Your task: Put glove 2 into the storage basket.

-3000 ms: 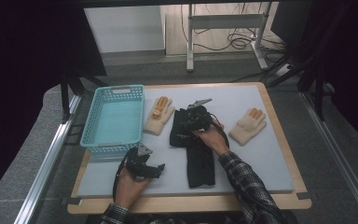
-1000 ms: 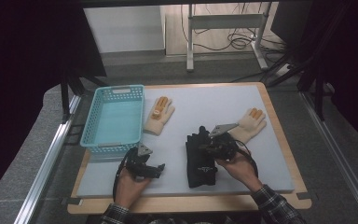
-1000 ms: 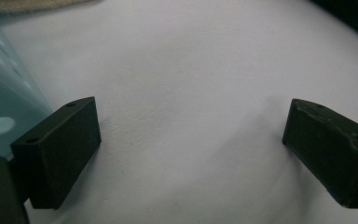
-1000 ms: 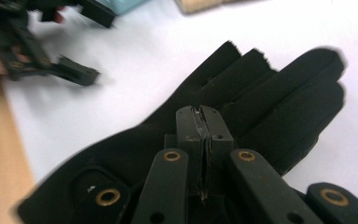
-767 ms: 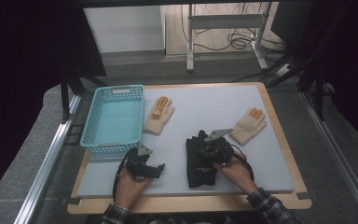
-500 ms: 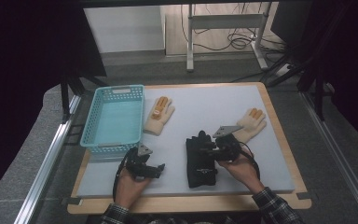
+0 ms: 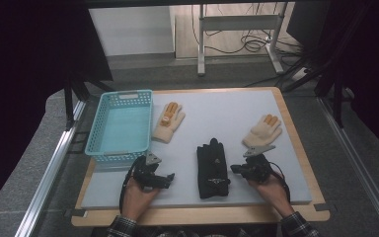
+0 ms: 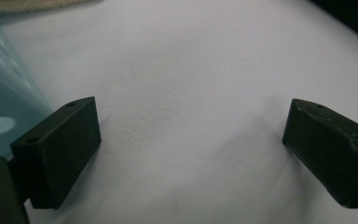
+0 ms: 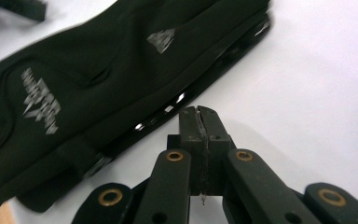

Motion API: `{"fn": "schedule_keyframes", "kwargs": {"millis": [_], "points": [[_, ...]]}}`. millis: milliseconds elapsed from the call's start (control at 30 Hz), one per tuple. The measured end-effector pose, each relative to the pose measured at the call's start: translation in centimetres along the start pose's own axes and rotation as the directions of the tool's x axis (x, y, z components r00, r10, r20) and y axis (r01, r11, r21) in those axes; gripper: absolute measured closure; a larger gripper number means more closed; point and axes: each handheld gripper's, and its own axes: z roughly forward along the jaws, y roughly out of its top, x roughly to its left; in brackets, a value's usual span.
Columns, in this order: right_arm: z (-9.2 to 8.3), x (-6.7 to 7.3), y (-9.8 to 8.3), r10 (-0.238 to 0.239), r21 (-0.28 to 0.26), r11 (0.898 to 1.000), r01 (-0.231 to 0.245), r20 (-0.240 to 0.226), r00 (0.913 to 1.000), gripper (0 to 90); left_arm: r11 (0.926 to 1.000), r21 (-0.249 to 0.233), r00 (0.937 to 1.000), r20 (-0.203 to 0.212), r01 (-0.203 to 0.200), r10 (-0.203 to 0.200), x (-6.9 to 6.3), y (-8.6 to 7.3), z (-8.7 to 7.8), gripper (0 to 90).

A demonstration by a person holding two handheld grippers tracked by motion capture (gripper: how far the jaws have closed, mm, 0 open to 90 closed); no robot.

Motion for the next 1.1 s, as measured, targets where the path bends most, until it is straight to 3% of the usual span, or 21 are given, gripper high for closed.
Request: {"fn": "schedule_keyframes", "kwargs": {"millis": [200, 433, 500, 533, 667, 800, 867, 933, 1100], "points": [[0.9, 1.4, -0.3, -0.028, -0.009, 1.0, 0.027, -0.038, 0.9989, 88.4, 1.0, 0.0, 1.0, 0.008, 0.004, -0.004, 0.1, 0.0, 0.0, 4.3], [1.5, 2.7, 0.0, -0.047, 0.0, 0.999, 0.047, -0.067, 0.9967, 88.4, 0.9996, 0.014, 0.9997, -0.006, -0.023, 0.023, 0.4, -0.3, -0.5, 2.7], [1.9, 3.1, 0.2, -0.056, 0.001, 0.998, 0.057, -0.079, 0.9953, 88.4, 0.9995, 0.018, 0.9993, -0.026, -0.028, 0.028, 0.7, -0.5, -0.8, 1.7], [2.3, 3.5, 0.5, -0.066, 0.001, 0.998, 0.067, -0.088, 0.9939, 88.3, 0.9985, 0.027, 0.9971, -0.057, -0.048, 0.05, 1.0, -0.7, -1.2, 0.8], [3.2, 4.4, 1.2, -0.091, 0.004, 0.996, 0.092, -0.095, 0.9913, 88.1, 0.9965, 0.028, 0.9912, -0.104, -0.079, 0.081, 1.6, -1.0, -1.7, 0.7], [4.2, 5.1, 2.0, -0.101, 0.004, 0.995, 0.101, -0.096, 0.9903, 87.6, 0.9972, 0.015, 0.9931, -0.091, -0.074, 0.075, 2.2, -1.4, -1.8, 0.7], [4.7, 5.3, 2.5, -0.099, 0.006, 0.995, 0.1, -0.096, 0.9904, 87.4, 0.9993, 0.006, 0.9987, -0.034, -0.038, 0.038, 3.2, -1.6, -1.7, 0.7], [4.9, 5.4, 2.7, -0.099, 0.007, 0.995, 0.1, -0.096, 0.9905, 87.4, 0.9997, 0.01, 0.9996, -0.017, -0.021, 0.021, 3.4, -1.6, -1.6, 0.4], [6.2, 6.0, 3.9, -0.103, 0.007, 0.995, 0.104, -0.086, 0.9909, 87.1, 0.9997, 0.011, 0.9997, -0.011, -0.02, 0.021, 3.5, -1.6, -1.7, 1.1]]}}
